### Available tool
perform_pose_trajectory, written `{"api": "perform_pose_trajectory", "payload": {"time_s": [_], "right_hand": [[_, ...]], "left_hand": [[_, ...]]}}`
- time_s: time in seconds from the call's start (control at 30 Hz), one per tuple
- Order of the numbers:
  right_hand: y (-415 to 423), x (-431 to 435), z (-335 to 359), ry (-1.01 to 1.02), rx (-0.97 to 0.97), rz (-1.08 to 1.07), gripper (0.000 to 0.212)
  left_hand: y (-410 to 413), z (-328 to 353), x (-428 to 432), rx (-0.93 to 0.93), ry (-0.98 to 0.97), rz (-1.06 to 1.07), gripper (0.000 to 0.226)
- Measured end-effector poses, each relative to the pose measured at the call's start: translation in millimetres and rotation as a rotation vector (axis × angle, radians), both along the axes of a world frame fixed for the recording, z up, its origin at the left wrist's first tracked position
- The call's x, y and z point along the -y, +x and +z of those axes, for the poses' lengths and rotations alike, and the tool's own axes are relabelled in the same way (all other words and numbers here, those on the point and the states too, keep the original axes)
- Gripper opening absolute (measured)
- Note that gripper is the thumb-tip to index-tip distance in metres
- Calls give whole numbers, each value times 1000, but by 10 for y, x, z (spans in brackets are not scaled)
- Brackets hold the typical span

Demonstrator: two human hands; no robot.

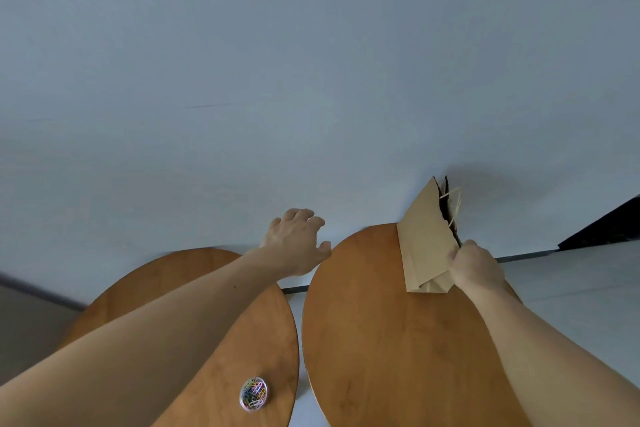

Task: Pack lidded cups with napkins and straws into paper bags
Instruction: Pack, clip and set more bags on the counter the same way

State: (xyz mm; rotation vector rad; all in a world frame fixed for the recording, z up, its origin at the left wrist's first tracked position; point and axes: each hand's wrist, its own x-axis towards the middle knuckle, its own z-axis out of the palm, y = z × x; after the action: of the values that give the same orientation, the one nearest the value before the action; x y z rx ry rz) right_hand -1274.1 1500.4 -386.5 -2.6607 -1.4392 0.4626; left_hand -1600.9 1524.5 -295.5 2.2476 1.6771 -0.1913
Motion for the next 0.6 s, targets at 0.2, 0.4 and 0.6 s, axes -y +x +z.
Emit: {"api": "perform_pose_trajectory", "payload": {"time_s": [0.2,0.4,0.6], "right_hand": [[-265,128,34,107,-32,26,29],[-1146,339,503,260,6,228,26],[-2446,547,857,317,-70,387,20]], "left_hand": [[-88,25,119,-5,-12,-6,58],[-520,117,319,28,2,15,58],[-1426,162,654,95,-12,96,57]]}}
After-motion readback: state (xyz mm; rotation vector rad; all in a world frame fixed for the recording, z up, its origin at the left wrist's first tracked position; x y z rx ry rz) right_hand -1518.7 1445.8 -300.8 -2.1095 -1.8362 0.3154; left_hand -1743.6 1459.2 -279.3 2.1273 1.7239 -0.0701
